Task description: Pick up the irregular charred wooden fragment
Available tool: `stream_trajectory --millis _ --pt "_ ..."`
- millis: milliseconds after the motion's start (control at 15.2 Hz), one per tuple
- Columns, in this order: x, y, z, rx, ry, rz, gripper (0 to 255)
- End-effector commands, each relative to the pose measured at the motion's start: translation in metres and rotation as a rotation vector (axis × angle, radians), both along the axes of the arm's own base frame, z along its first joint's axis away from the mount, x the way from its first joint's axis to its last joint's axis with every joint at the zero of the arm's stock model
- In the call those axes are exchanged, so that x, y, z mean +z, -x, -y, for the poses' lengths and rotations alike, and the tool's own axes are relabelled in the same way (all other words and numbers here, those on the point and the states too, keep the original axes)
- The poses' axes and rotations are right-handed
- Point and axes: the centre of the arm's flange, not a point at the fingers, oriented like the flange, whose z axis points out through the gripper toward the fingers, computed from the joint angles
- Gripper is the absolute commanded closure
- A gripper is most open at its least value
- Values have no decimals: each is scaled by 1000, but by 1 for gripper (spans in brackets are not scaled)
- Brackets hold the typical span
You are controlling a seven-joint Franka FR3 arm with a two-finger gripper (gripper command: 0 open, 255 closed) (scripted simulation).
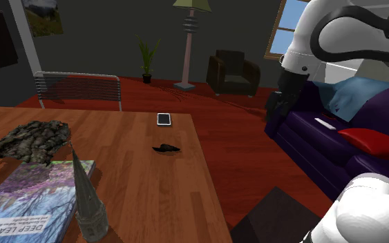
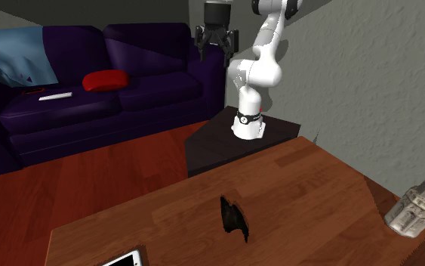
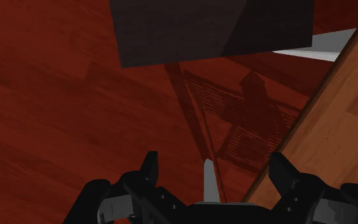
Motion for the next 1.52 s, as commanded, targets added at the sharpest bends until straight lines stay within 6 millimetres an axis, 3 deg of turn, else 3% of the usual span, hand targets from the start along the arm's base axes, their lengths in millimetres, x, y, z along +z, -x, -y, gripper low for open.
stream_trajectory --millis 0,726,1452 --pt "0 0 0 0 0 0 0" --pt "-67 -118 -46 265 -1 -1 0" --pt "-134 -220 -122 530 -1 -3 0"
